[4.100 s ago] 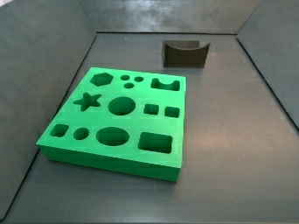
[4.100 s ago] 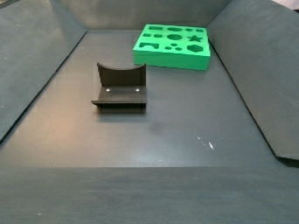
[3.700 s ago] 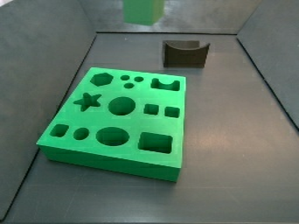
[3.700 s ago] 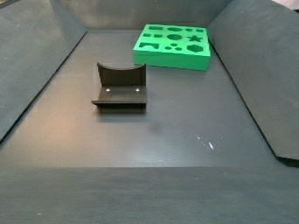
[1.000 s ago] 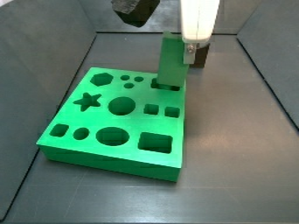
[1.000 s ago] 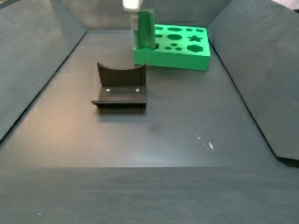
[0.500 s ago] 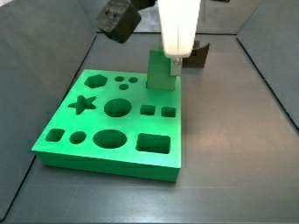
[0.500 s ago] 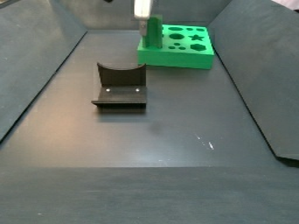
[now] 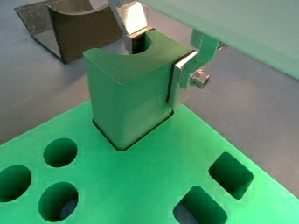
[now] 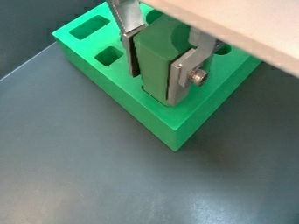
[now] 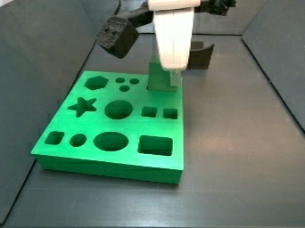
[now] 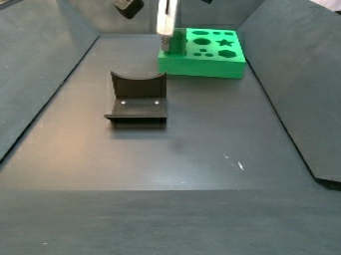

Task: Insert the arch object.

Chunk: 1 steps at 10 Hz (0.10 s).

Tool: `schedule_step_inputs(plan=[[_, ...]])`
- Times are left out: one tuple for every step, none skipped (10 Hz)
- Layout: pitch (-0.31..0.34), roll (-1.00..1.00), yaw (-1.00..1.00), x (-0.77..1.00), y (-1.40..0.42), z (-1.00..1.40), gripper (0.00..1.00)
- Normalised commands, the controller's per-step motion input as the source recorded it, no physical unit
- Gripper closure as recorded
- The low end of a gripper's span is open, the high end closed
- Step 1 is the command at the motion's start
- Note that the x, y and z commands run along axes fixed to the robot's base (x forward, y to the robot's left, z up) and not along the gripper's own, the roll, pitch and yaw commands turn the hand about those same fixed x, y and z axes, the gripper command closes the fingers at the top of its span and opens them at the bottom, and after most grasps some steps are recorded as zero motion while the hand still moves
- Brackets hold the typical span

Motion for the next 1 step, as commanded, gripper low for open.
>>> schedule_step_inputs(plan=[[0.0,0.0,0.0,0.0,0.0,0.0,1.0]])
